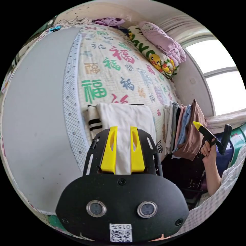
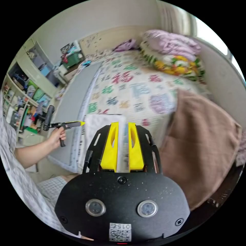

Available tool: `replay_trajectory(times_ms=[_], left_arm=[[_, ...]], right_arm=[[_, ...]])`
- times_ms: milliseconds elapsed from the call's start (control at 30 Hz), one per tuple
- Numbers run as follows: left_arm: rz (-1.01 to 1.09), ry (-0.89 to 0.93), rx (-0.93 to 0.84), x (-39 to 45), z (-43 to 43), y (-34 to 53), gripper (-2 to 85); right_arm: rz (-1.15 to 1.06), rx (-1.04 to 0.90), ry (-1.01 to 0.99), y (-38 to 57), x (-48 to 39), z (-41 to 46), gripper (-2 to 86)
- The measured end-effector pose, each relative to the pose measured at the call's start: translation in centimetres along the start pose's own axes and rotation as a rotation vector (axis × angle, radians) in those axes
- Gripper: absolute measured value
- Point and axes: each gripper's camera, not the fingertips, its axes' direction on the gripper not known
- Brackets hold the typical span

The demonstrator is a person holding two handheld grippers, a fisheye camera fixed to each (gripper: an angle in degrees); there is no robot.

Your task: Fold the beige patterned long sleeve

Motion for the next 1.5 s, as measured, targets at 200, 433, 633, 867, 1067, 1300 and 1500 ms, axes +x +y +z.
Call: replay_trajectory(times_ms=[200,433,633,867,1067,1300,1500], left_arm=[[-0.101,-0.002,0.04,-5.2,-2.4,0.3,7.8],[-0.164,0.126,0.131,-7.6,-4.2,-1.2,7.1],[-0.171,0.17,0.115,-8.8,-3.8,-3.4,7.9],[-0.169,0.146,0.035,-8.4,-0.7,-7.1,9.4],[-0.124,-0.037,-0.023,-6.4,0.1,-9.0,7.2],[-0.127,0.08,0.135,-6.3,-6.0,-6.5,-0.5],[-0.077,0.311,0.388,-7.3,-15.9,-0.7,-0.9]], right_arm=[[-0.134,-0.117,-0.353,-5.6,-13.9,18.2,9.2],[-0.198,-0.349,-0.037,-6.4,-20.9,34.3,7.9],[-0.05,-0.298,-0.141,-4.5,-16.2,30.7,2.1],[0.103,-0.234,-0.184,1.1,-5.4,21.1,0.7],[0.09,-0.193,-0.277,3.6,-1.1,14.8,0.5],[-0.041,-0.066,-0.383,3.8,-1.3,6.4,0.4],[-0.043,0.099,-0.381,4.5,-2.5,-6.5,0.4]])
